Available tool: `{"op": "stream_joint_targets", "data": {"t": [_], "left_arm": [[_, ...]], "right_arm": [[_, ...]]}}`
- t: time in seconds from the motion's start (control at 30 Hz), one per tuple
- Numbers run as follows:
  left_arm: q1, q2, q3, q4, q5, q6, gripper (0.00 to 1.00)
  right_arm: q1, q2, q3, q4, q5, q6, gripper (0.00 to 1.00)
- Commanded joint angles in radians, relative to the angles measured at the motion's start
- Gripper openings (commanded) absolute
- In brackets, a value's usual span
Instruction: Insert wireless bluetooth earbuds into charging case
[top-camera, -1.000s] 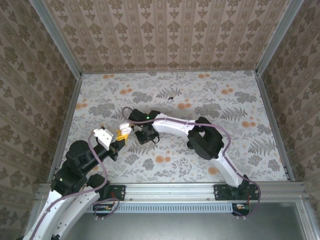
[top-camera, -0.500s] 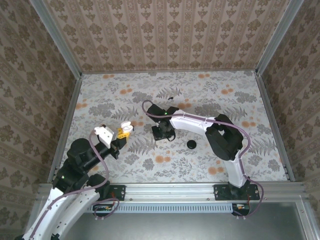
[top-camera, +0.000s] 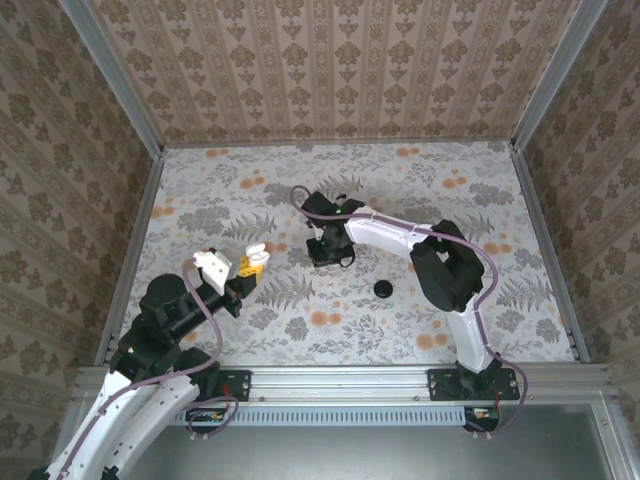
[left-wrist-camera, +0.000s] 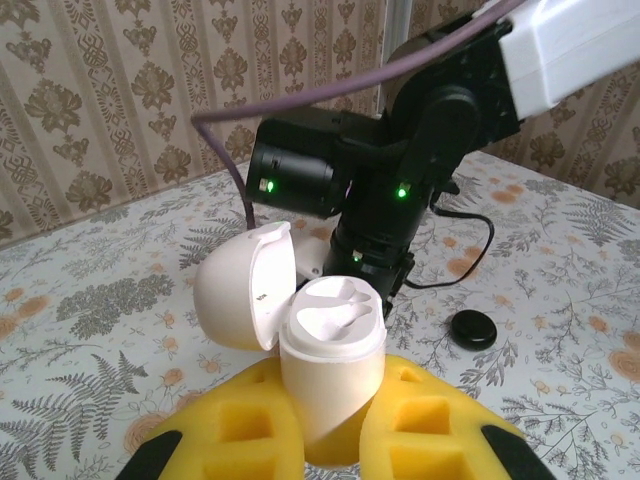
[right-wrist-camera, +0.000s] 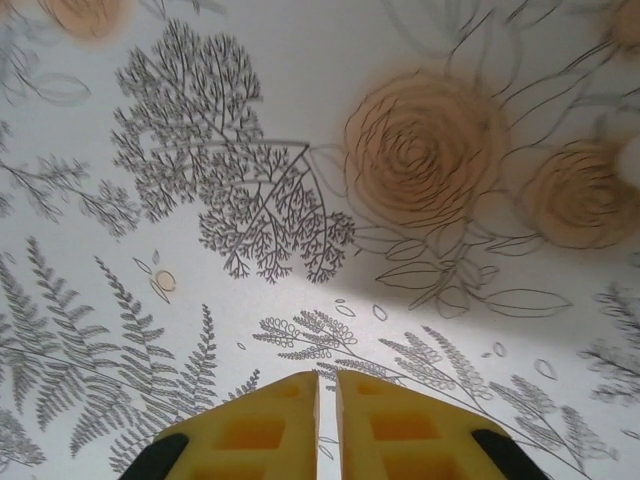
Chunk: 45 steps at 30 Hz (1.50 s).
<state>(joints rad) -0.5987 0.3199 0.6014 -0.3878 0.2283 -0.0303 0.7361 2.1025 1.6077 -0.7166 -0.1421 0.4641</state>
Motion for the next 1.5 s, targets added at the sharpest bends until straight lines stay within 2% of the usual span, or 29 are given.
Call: {"op": "stream_joint_targets", "data": {"t": [0.0, 0.2, 0.53, 0.77, 1.13, 1.27, 1.37, 1.47], "left_arm": [[0.005, 0.006, -0.009, 0.050, 0.016, -0.021, 0.00], [0.005, 0.008, 0.001, 0.038, 0.020, -0.021, 0.00], [0.005, 0.009, -0.003, 0.056, 0.028, -0.036, 0.00], [0.005, 0.009, 0.005, 0.041, 0.034, -0.042, 0.00], [0.005, 0.012, -0.014, 0.080, 0.043, -0.066, 0.00], [0.005, 0.024, -0.019, 0.094, 0.060, -0.068, 0.00], [0.006, 0.042, -0.023, 0.109, 0.118, -0.059, 0.00], [0.005, 0.069, -0.037, 0.155, 0.228, -0.052, 0.00]], "right_arm": [[0.006, 0.034, -0.005, -0.034, -0.050, -0.046, 0.11], [-0.012, 0.048, -0.071, -0.030, -0.050, -0.060, 0.08], [-0.030, -0.035, -0.223, -0.025, -0.047, -0.034, 0.07], [-0.031, -0.095, -0.347, -0.024, -0.028, 0.035, 0.08], [-0.002, -0.237, -0.532, 0.062, -0.103, 0.182, 0.09], [0.011, -0.309, -0.524, 0.043, -0.075, 0.192, 0.11], [0.011, -0.365, -0.496, 0.008, -0.023, 0.173, 0.14], [0.013, -0.386, -0.446, -0.034, 0.014, 0.135, 0.26]]}}
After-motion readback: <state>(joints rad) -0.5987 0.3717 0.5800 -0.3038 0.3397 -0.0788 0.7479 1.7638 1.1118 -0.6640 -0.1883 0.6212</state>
